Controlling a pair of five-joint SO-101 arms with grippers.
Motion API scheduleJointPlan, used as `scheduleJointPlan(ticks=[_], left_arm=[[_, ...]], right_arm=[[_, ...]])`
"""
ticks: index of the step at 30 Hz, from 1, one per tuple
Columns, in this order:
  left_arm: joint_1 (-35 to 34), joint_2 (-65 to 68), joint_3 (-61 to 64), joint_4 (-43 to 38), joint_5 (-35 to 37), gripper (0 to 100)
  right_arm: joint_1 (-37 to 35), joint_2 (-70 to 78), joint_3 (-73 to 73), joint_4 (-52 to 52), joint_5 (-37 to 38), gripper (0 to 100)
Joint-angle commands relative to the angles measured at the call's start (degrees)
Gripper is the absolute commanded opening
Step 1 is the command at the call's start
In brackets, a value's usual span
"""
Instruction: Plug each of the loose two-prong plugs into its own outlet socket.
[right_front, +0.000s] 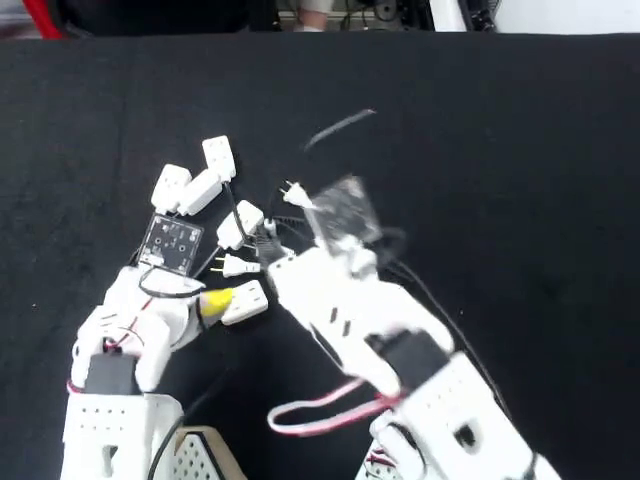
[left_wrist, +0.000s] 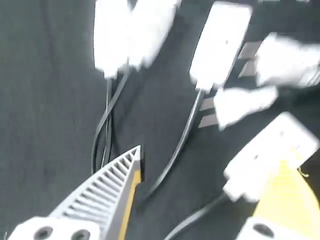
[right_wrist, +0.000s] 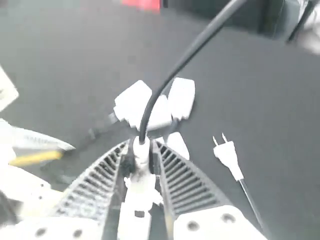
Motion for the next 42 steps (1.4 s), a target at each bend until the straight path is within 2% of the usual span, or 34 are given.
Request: scheduleJointPlan(ticks=[1, 5, 10, 13, 18, 21, 37, 42], left_arm=[[9.8, -9.8, -4.6, -0.5, 7.0, 38], [19.5, -21.6, -2.5, 3.3, 10.5, 38], [27.2, -19.3, -2.3, 0.9, 9.1, 38], [27.1, -20.7, 0.3, -1.5, 8.9, 38], [21.2, -20.9, 5.2, -8.8, 8.8, 38], [18.4, -20.9, 6.6, -11.8, 8.9, 38], [17.6, -20.8, 7.2, -11.7, 8.9, 38], [17.5, -20.8, 7.7, -11.6, 8.9, 38]], right_arm=[[0.8, -12.7, 3.5, -1.3, -6.3, 1.2], [0.7, -22.7, 9.9, -1.2, -7.0, 1.2], [0.4, -29.1, 14.4, -0.9, -7.1, 1.2], [-0.5, -28.9, 13.6, 2.5, -7.1, 1.2], [-5.6, -27.4, 9.5, 9.6, -7.1, 1.2], [-6.1, -25.1, 8.5, 10.8, -7.1, 1.2], [-6.2, -5.1, 1.0, 11.3, -6.6, 1.2], [-6.2, -3.4, -2.2, 16.8, -4.3, 1.2]])
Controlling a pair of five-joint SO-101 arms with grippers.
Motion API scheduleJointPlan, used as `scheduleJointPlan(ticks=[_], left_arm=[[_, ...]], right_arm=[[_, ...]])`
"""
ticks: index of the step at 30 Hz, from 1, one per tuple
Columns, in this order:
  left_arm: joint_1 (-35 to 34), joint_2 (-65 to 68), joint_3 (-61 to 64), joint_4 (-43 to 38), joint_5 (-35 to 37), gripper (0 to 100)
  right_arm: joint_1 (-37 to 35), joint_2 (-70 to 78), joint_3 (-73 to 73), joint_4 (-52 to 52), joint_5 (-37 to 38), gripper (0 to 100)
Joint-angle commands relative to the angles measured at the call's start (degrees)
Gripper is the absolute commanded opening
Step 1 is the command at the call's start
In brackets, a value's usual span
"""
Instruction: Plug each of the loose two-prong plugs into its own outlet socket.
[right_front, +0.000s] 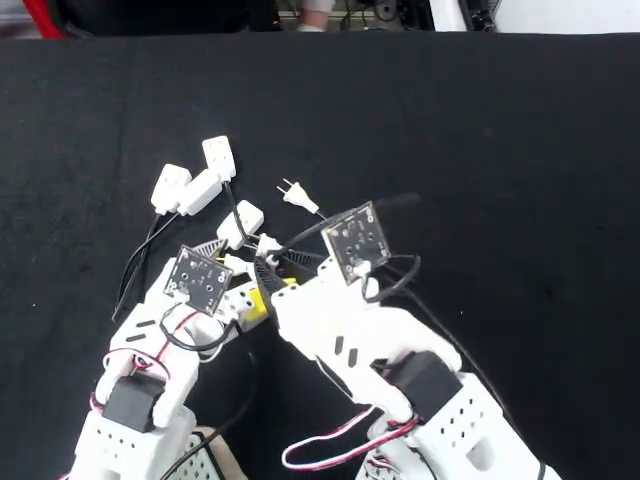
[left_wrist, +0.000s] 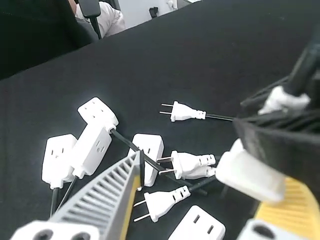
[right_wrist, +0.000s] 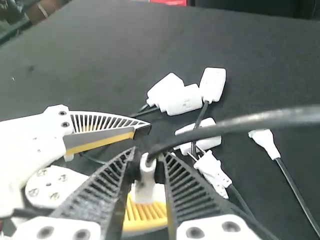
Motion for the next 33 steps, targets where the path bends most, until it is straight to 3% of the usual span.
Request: scheduleJointPlan(ticks=[1, 12, 21, 28, 33], left_arm=[[-0.6, -0.4, 0.0, -1.1, -0.1, 38], [-0.6, -0.4, 0.0, -1.1, -0.1, 38], [-3.9, -0.4, -0.5, -1.1, 0.3, 38], [-6.7, -0.4, -0.3, -1.1, 0.4, 38], [-6.7, -0.4, -0.1, -1.3, 0.4, 38]], right_arm=[[-1.0, 1.1, -2.8, 4.3, 1.8, 1.2], [-4.3, 4.2, -2.9, 4.9, 4.7, 1.2], [5.3, 4.3, -4.1, 4.4, 4.9, 1.2], [7.6, 4.6, -2.5, -1.0, 4.2, 1.2], [13.1, 4.5, -0.5, -5.5, -2.5, 1.2]])
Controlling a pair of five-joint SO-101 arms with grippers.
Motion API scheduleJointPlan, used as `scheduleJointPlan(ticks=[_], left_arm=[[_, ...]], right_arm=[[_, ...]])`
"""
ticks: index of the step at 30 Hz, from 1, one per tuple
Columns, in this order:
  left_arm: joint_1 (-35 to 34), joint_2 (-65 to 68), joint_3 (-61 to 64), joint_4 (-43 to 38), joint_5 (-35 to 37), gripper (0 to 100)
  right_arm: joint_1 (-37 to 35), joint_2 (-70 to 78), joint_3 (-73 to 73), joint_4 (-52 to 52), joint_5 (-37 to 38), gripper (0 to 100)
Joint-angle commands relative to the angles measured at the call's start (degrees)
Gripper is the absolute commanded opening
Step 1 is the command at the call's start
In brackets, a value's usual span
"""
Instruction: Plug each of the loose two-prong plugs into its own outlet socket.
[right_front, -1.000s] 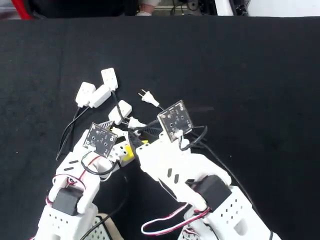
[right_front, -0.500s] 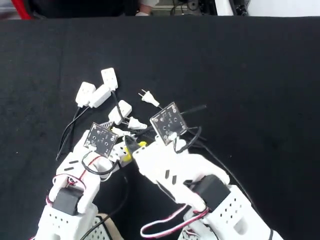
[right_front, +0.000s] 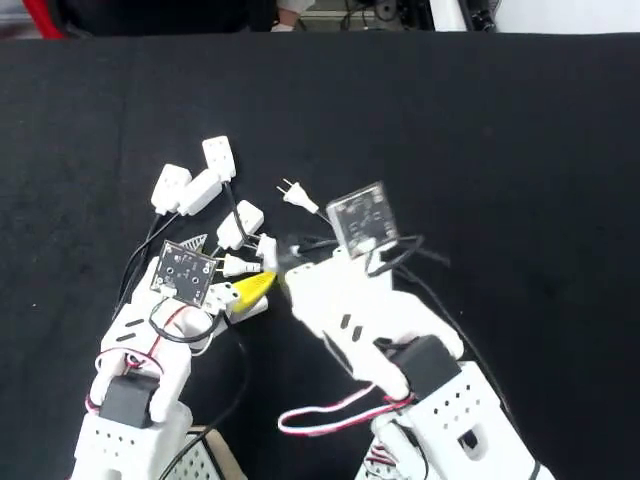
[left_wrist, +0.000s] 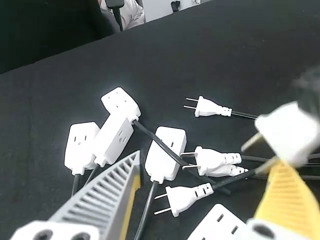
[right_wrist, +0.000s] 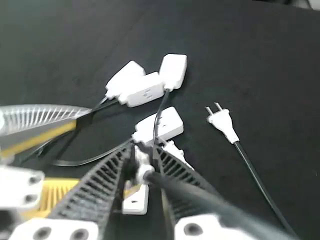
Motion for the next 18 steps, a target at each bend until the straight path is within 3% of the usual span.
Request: scheduleJointPlan(ticks=[1, 6, 12, 18], left_arm=[[-1.1, -0.4, -1.0, -1.4, 0.4, 38], [-4.3, -0.4, -1.3, -1.5, 0.4, 38], [-8.0, -0.4, -1.3, -1.6, 0.4, 38], [-8.3, -0.4, -1.0, -1.6, 0.4, 38]], right_arm=[[4.1, 0.3, -0.6, -2.1, -3.3, 1.2], [4.5, 0.5, -0.5, -0.9, -3.1, 1.2], [4.7, 1.9, 0.0, -0.5, 6.2, 1.2], [13.3, 10.9, -1.8, -4.4, 9.8, 1.2]])
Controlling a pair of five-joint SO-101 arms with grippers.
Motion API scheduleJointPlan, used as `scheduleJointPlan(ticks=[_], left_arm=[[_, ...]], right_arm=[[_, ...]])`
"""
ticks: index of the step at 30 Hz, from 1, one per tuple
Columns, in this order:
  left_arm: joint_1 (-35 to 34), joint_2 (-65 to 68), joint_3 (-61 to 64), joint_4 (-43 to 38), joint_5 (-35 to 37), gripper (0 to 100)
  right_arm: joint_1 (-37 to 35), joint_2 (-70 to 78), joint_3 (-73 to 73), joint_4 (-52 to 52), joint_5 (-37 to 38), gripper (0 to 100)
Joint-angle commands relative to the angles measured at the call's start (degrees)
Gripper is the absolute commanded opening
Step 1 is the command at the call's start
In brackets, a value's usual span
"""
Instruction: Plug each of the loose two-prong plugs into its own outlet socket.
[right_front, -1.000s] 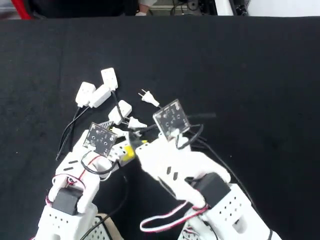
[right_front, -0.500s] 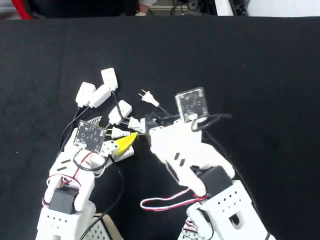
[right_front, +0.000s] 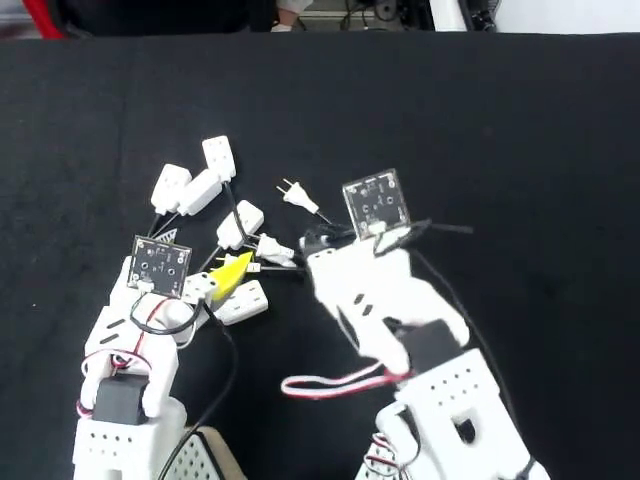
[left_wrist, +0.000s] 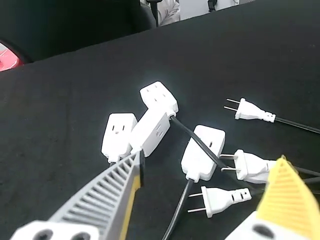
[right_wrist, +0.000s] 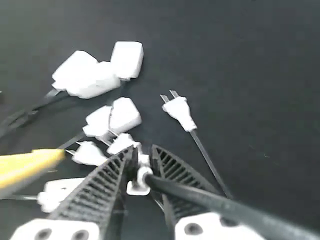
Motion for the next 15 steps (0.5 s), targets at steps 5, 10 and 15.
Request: scheduleJointPlan(ticks=[5, 10, 15], left_arm=[[-0.5, -0.4, -0.9, -1.5, 0.4, 38], [-0.8, -0.4, -0.9, -1.5, 0.4, 38], [-3.8, -0.4, -0.9, -3.0, 0.5, 38]], right_arm=[[6.9, 16.9, -2.9, -7.6, 1.1, 1.2], [7.0, 26.5, -2.7, -14.6, 1.1, 1.2], [7.1, 32.1, -3.8, -17.0, 1.2, 1.2]])
